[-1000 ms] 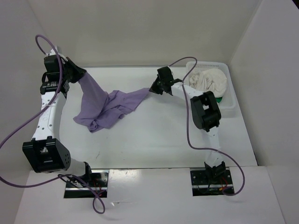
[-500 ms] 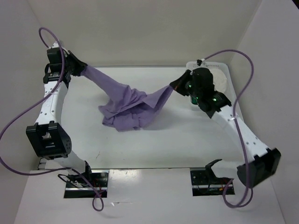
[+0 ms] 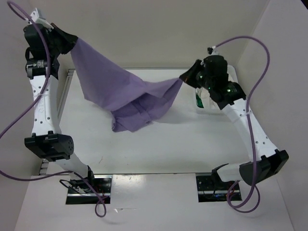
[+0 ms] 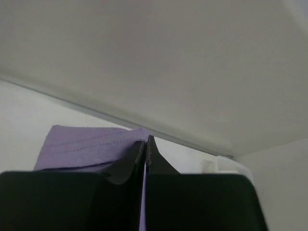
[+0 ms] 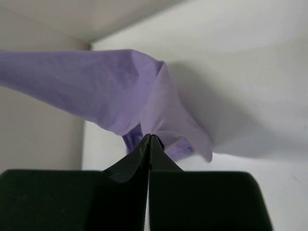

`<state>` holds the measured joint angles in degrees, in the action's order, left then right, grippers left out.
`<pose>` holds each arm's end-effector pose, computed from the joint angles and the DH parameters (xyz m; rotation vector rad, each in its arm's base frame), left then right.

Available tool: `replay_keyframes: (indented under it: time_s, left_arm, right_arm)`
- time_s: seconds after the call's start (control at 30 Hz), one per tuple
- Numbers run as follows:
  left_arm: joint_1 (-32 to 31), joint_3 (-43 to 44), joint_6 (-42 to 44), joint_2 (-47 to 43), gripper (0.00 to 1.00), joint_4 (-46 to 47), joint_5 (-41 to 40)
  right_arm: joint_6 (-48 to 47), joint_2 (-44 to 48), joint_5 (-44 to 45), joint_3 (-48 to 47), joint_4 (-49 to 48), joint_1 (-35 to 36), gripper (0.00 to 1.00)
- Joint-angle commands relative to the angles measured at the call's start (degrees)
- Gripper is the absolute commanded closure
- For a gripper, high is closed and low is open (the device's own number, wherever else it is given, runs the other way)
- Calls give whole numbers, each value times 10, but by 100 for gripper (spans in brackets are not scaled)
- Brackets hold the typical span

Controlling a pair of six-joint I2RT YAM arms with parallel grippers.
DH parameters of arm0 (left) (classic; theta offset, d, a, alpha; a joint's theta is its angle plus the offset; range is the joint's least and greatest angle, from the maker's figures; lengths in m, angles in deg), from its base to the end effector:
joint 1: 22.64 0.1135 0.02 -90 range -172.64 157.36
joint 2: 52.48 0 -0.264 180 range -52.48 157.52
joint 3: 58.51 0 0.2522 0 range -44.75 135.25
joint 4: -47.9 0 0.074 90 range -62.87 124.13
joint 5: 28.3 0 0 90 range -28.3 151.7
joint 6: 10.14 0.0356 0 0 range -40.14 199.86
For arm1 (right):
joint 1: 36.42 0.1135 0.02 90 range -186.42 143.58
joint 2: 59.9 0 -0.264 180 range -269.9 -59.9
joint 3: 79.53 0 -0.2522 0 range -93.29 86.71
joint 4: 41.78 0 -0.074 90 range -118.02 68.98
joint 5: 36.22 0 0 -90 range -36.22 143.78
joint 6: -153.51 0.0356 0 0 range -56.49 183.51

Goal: Fold and stack the t-shirts

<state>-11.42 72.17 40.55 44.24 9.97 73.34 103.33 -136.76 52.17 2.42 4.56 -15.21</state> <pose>0.3630 0.0647 0.5090 -0.5654 1.5675 -0.5396 0.2740 0.1074 0.4152 0.3182 2.0570 0.6965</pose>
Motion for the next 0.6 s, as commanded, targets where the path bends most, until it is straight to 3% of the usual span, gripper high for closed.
replay_keyframes:
  time_s: [0.0,0.13,0.3,0.4,0.57]
  left_arm:
    - [5,42,-6,-51,100,-4,15]
    - [5,23,16,-94,100,-35,-24]
    - [5,-30,55,-151,100,-69,-100]
    - [5,-79,62,-151,100,-80,-105]
    - [5,-128,67,-30,100,-81,-61]
  right_arm:
    - [-37,24,-14,-111,-21,-4,100]
    - [-49,61,-14,-77,-3,-9,100]
    - [-49,84,-34,55,4,-21,100]
    - [-44,84,-34,111,-14,-32,100]
    - [-54,39,-7,183,-48,-44,100]
